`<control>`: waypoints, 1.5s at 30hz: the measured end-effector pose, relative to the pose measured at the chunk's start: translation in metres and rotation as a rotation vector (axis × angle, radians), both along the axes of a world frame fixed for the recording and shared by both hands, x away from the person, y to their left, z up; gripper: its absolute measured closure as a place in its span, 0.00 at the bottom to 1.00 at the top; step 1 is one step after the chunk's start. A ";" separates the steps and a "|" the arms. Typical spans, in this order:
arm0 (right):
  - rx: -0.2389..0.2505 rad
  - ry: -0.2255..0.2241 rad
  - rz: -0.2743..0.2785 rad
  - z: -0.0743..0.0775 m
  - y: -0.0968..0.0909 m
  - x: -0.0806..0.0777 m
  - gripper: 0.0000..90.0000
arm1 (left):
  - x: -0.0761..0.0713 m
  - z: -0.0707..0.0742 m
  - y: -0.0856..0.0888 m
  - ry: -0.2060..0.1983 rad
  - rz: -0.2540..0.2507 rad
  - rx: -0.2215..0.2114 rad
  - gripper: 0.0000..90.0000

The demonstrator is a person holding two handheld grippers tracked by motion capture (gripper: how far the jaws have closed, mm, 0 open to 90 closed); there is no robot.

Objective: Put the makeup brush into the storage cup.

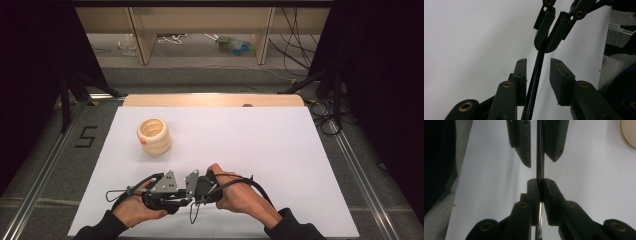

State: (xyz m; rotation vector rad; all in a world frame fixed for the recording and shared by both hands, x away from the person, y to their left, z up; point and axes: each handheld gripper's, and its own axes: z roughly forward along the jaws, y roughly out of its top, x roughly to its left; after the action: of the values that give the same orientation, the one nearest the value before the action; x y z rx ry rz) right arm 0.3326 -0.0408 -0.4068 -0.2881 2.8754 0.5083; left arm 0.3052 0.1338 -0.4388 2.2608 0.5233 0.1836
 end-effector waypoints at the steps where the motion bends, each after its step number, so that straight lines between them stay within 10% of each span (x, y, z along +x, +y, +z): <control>1: -0.002 -0.005 -0.004 0.000 0.000 -0.001 0.93 | 0.000 0.000 0.000 0.001 0.004 0.000 0.76; 45: -0.038 0.004 0.001 -0.001 0.003 -0.007 0.93 | 0.002 -0.002 0.004 0.023 -0.034 0.025 0.86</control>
State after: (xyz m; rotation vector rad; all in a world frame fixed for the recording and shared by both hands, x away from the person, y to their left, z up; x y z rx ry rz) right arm 0.3261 -0.0374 -0.4078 -0.2948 2.8913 0.4556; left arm 0.3068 0.1374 -0.4407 2.2973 0.4966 0.1475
